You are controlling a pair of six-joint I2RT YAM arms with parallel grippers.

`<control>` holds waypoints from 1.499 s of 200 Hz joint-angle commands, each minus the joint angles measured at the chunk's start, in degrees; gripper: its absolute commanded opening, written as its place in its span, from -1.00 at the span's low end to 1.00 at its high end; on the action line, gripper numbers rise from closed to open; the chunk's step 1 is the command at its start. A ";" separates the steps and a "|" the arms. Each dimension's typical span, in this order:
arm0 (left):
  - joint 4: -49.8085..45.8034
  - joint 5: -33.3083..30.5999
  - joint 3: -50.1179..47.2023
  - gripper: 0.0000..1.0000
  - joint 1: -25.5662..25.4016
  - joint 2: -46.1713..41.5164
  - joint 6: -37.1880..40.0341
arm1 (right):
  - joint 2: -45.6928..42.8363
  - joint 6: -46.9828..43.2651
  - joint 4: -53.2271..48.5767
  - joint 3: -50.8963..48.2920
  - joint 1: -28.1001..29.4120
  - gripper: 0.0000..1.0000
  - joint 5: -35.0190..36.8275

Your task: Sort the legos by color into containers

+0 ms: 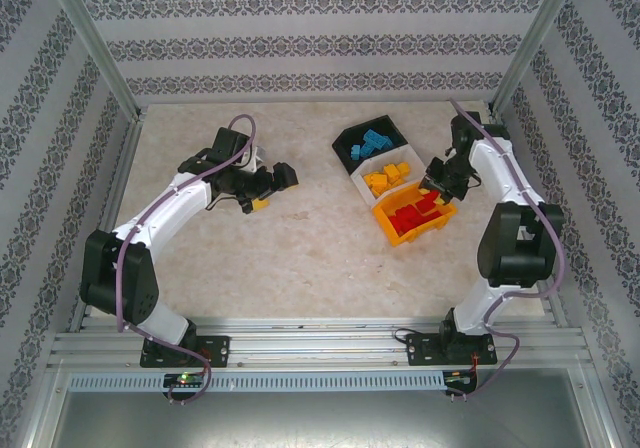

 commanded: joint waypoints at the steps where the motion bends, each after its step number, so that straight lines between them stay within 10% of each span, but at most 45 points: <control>1: 0.72 -0.88 1.06 1.00 -0.60 -0.46 -1.12 | 2.45 -0.92 1.46 1.66 -1.42 -0.53 -1.08; 181: -1.43 -1.14 1.10 1.00 -0.56 -0.36 -1.42 | 9.07 -1.06 5.63 -1.99 -1.69 -0.51 -2.77; 228: -1.77 -2.53 0.08 1.00 -0.54 -1.59 -1.82 | 7.69 -1.48 4.95 -2.18 -1.70 0.20 -1.99; 300: -1.09 -4.14 -1.33 1.00 -0.50 -3.55 -1.91 | 1.54 -0.87 3.05 -0.05 -1.70 0.31 -1.62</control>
